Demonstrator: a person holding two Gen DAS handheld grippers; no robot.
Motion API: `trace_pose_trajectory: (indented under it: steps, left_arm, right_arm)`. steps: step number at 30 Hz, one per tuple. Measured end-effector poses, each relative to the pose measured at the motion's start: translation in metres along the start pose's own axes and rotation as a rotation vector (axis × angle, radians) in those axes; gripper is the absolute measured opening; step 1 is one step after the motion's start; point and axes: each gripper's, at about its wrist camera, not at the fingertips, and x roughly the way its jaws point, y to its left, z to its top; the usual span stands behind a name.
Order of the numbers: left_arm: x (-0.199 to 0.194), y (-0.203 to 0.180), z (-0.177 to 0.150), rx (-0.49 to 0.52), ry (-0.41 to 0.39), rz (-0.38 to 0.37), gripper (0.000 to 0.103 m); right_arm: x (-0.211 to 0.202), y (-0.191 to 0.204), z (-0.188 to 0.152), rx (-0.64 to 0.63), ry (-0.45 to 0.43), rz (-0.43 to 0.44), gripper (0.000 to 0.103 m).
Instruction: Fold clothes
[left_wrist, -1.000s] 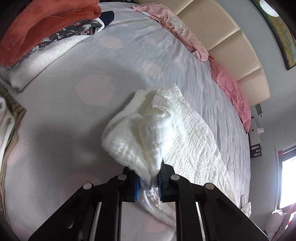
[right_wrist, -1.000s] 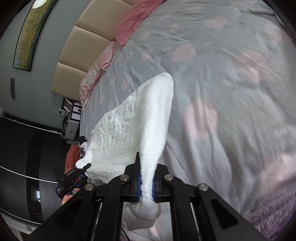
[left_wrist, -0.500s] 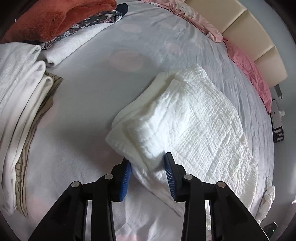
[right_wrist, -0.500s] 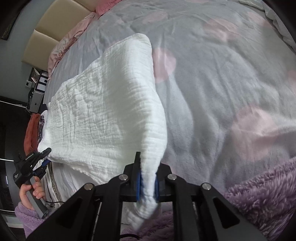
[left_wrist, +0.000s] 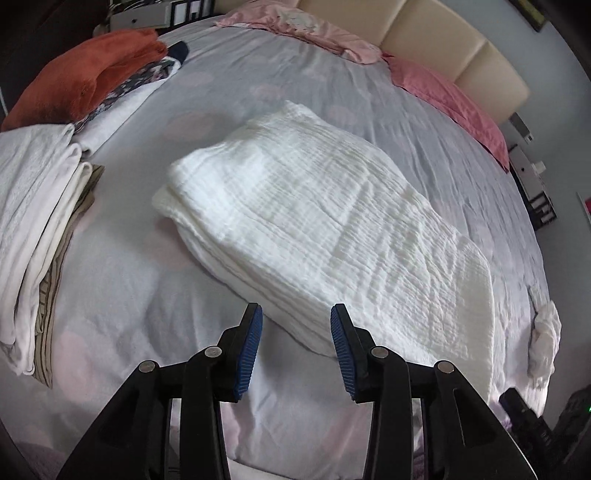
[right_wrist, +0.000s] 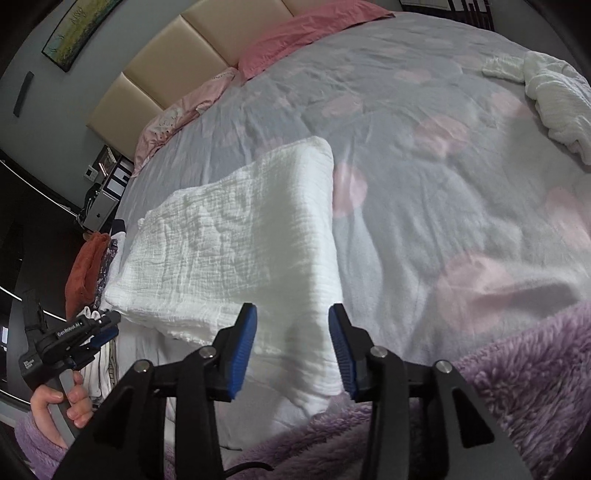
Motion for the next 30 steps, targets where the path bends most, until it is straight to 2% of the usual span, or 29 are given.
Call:
trace_pose_trajectory:
  steps: [3,8,11,14,16,21,23,26,28,29,30]
  left_arm:
    - [-0.001,-0.031,-0.010,0.082,-0.005,-0.020,0.040]
    - [0.013,-0.088,-0.035,0.162,0.064,-0.104,0.040]
    - [0.022,-0.125,-0.045,0.221,0.096,-0.109,0.040]
    - [0.032,-0.156,-0.054,0.250,0.147,-0.129,0.040]
    - [0.038,-0.177,-0.060,0.281,0.174,-0.141,0.040]
    - [0.049,-0.217,-0.073,0.357,0.193,-0.147,0.040]
    - [0.053,-0.228,-0.078,0.377,0.202,-0.148,0.040]
    - [0.063,-0.240,-0.085,0.402,0.259,-0.155,0.040]
    - [0.073,-0.248,-0.091,0.423,0.311,-0.152,0.046]
    - [0.077,-0.250,-0.095,0.436,0.331,-0.146,0.058]
    - [0.081,-0.252,-0.098,0.442,0.345,-0.137,0.061]
  right_arm:
    - [-0.017,-0.003,0.020,-0.015,-0.056,-0.035,0.048]
    - [-0.036,-0.024,0.045,-0.021,-0.154,-0.132,0.048]
    - [-0.030,-0.048,0.045,0.051,-0.100,-0.159,0.048]
    - [-0.010,-0.064,0.042,0.114,0.031,-0.142,0.048]
    - [-0.004,-0.063,0.042,0.102,0.056,-0.127,0.048]
    - [-0.020,-0.076,0.041,0.168,-0.042,-0.059,0.046]
    - [-0.028,-0.081,0.042,0.191,-0.084,-0.057,0.046]
    - [-0.034,-0.085,0.044,0.220,-0.120,-0.053,0.046]
    - [-0.036,-0.089,0.046,0.243,-0.135,-0.046,0.046]
    - [-0.037,-0.091,0.047,0.254,-0.143,-0.042,0.046]
    - [-0.037,-0.092,0.047,0.261,-0.146,-0.037,0.046]
